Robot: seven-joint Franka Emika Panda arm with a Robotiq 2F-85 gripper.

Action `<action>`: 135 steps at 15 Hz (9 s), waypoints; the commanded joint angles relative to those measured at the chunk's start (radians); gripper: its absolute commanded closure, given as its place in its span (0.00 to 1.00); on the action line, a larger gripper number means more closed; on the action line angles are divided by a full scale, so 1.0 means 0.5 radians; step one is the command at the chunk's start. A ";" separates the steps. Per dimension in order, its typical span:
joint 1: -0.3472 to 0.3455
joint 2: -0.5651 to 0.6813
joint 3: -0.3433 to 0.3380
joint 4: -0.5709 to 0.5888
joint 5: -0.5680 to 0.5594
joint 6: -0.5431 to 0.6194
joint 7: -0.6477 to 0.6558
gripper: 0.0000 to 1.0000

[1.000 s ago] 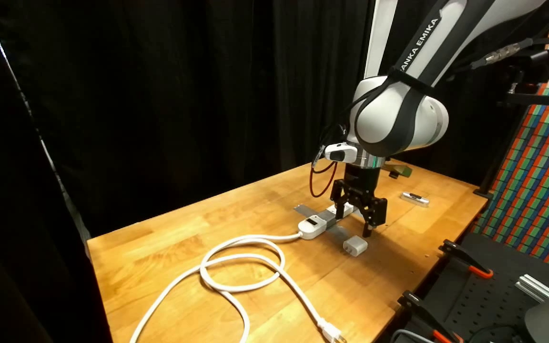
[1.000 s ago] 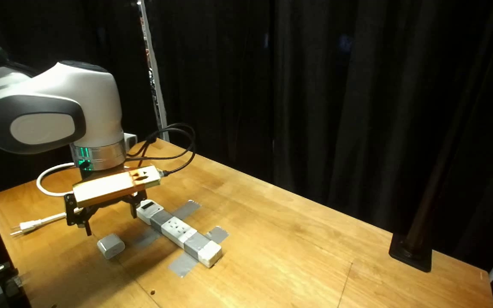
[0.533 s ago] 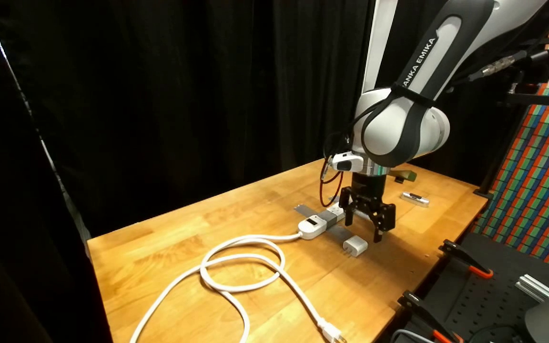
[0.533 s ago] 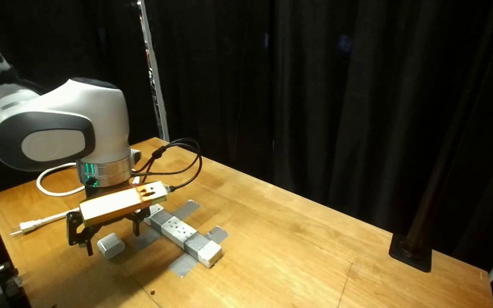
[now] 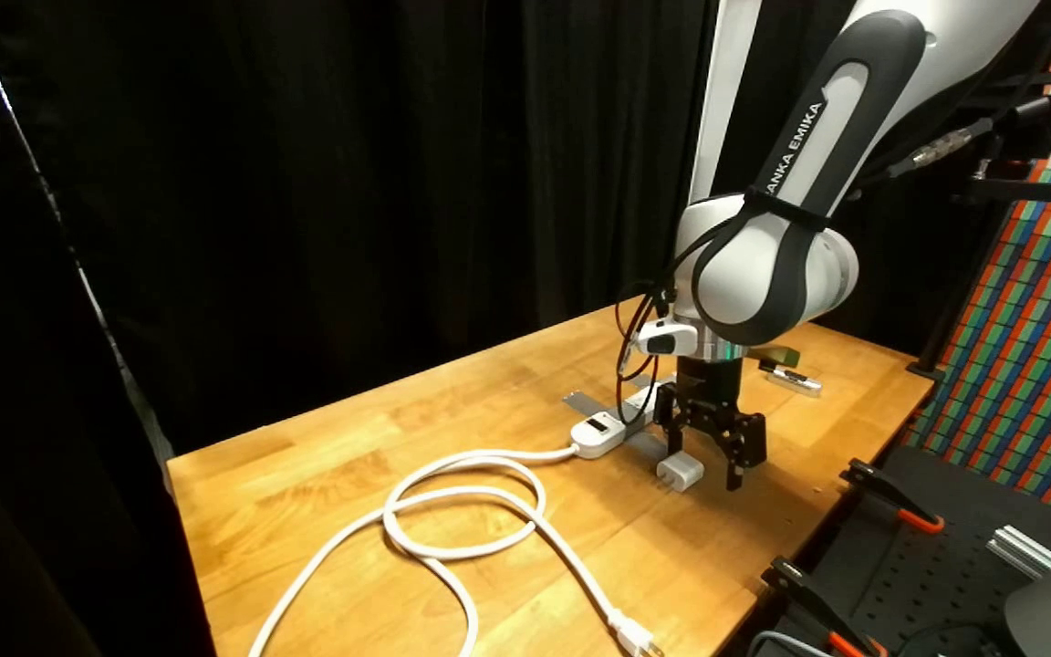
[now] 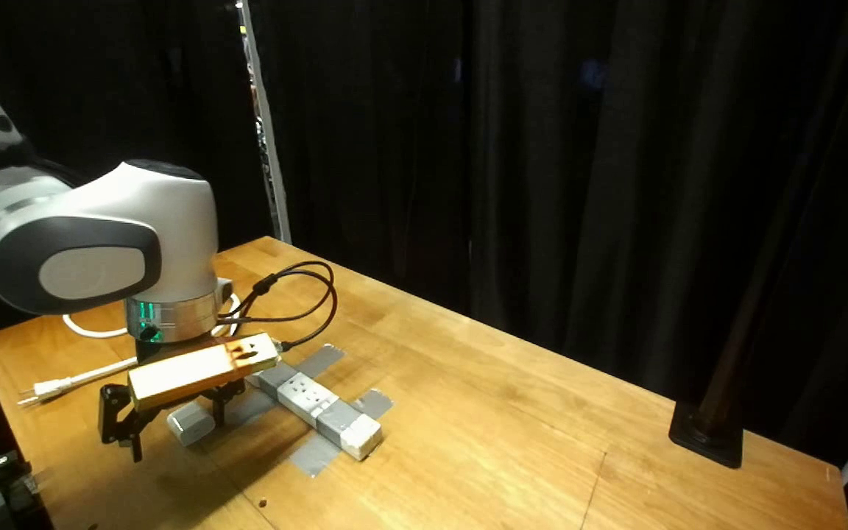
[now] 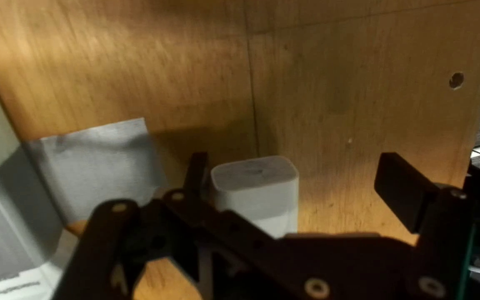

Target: Put the charger head on a slot on the extension cord

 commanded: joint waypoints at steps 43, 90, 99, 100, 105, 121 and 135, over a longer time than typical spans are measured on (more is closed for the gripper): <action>0.292 -0.016 -0.244 0.893 -2.251 -1.275 2.602 0.52; 0.130 0.681 -0.033 0.971 -3.074 -2.548 3.004 0.77; 0.120 0.774 0.070 1.057 -3.047 -2.319 2.077 0.77; 0.107 0.781 0.068 1.078 -3.023 -2.260 1.987 0.77; 0.099 0.780 0.040 1.139 -2.908 -2.169 1.848 0.77; 0.104 0.868 -0.057 1.171 -3.085 -1.827 2.250 0.77; 0.083 0.826 0.000 1.029 -3.061 -1.690 2.219 0.77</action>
